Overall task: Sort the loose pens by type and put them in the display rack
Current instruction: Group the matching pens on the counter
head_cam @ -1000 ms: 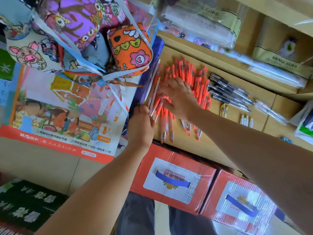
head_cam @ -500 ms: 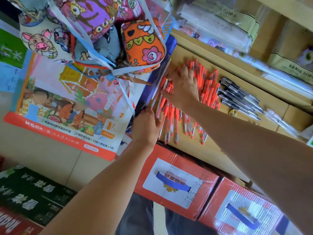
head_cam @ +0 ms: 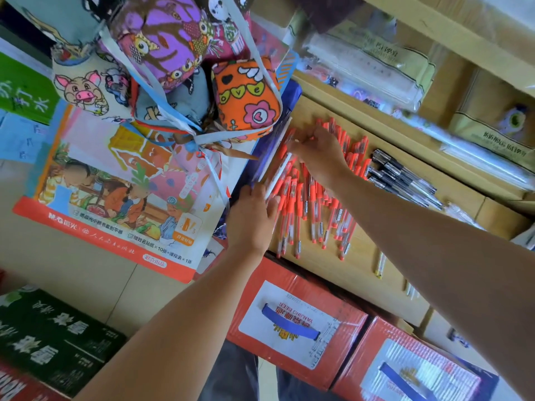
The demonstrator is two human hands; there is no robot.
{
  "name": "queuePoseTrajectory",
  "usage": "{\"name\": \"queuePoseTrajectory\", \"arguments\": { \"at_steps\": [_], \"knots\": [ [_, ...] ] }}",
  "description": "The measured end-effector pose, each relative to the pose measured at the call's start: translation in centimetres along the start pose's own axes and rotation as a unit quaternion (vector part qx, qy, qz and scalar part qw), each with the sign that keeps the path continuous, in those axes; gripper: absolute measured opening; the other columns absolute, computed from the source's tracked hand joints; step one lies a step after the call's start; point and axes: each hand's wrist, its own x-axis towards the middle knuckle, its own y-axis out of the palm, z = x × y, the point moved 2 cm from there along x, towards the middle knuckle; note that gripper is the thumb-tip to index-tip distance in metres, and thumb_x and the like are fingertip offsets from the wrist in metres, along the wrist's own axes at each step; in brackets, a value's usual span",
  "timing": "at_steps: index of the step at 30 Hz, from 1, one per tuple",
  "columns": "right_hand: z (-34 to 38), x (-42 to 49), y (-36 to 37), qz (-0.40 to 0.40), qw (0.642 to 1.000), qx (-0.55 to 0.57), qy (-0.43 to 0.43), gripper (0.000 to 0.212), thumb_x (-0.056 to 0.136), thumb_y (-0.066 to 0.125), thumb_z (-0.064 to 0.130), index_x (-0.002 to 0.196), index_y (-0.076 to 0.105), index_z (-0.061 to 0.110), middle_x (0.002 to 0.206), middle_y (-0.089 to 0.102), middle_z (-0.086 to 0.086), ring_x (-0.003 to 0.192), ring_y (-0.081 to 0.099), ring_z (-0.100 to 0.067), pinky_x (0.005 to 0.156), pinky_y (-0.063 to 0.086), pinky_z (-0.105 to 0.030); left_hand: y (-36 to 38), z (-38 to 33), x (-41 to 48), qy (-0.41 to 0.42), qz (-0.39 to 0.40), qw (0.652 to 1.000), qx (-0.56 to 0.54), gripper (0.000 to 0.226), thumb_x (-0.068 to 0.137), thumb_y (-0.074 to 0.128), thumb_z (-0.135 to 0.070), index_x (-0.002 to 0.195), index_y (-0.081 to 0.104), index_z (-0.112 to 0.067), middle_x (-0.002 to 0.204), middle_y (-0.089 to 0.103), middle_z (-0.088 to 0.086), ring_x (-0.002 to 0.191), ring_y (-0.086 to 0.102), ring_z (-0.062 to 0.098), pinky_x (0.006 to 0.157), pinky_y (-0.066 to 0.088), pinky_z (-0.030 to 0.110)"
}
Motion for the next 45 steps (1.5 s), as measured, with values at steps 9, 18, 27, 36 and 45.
{"name": "queuePoseTrajectory", "arguments": {
  "at_steps": [9, 18, 27, 36, 45],
  "knots": [
    [0.4, 2.6, 0.9, -0.039, 0.963, -0.242, -0.115, 0.039, 0.088, 0.059, 0.024, 0.127, 0.055, 0.021, 0.108, 0.059, -0.013, 0.094, 0.057, -0.028, 0.078, 0.051, -0.040, 0.3, 0.2, 0.8, -0.029, -0.003, 0.998, -0.051, 0.031, 0.103, 0.031, -0.025, 0.103, 0.054, -0.005, 0.092, 0.067, 0.012, 0.083, 0.066, 0.027, 0.065, 0.044, 0.032],
    [0.1, 3.1, 1.9, -0.059, 0.926, -0.359, -0.097, 0.047, 0.082, 0.070, 0.035, 0.125, 0.054, 0.025, 0.117, 0.044, -0.008, 0.096, 0.057, -0.030, 0.065, 0.047, -0.034, 0.9, 0.0, -0.1, -0.064, -0.038, 0.995, -0.069, 0.032, 0.102, 0.030, -0.017, 0.125, 0.050, -0.007, 0.114, 0.062, 0.010, 0.100, 0.062, 0.027, 0.077, 0.050, 0.036],
    [-0.2, 2.5, 1.2, -0.001, 0.933, -0.332, -0.136, 0.021, 0.084, 0.067, 0.027, 0.104, 0.067, 0.021, 0.114, 0.043, -0.006, 0.103, 0.053, -0.025, 0.075, 0.051, -0.037, 0.7, 0.1, -0.7, -0.066, -0.053, 0.995, -0.055, 0.035, 0.100, 0.036, -0.014, 0.134, 0.046, -0.011, 0.122, 0.055, 0.009, 0.108, 0.058, 0.026, 0.080, 0.054, 0.036],
    [-0.9, 1.6, 1.2, 0.055, 0.910, -0.367, -0.183, 0.018, 0.088, 0.062, 0.023, 0.105, 0.068, 0.023, 0.117, 0.043, -0.009, 0.109, 0.050, -0.026, 0.087, 0.051, -0.041, 1.5, 0.5, -1.6, -0.071, -0.056, 0.994, -0.061, 0.037, 0.100, 0.039, -0.010, 0.136, 0.046, -0.014, 0.117, 0.053, 0.010, 0.103, 0.056, 0.026, 0.078, 0.049, 0.036],
    [-0.8, -0.4, 1.1, 0.110, 0.863, -0.421, -0.257, 0.020, 0.088, 0.063, 0.021, 0.107, 0.069, 0.025, 0.118, 0.043, -0.008, 0.120, 0.042, -0.025, 0.103, 0.037, -0.039, 2.0, 1.1, -3.4, -0.108, -0.047, 0.991, -0.068, 0.033, 0.100, 0.037, -0.009, 0.131, 0.048, -0.010, 0.120, 0.053, 0.012, 0.103, 0.059, 0.031, 0.074, 0.048, 0.037]
  ]
}}
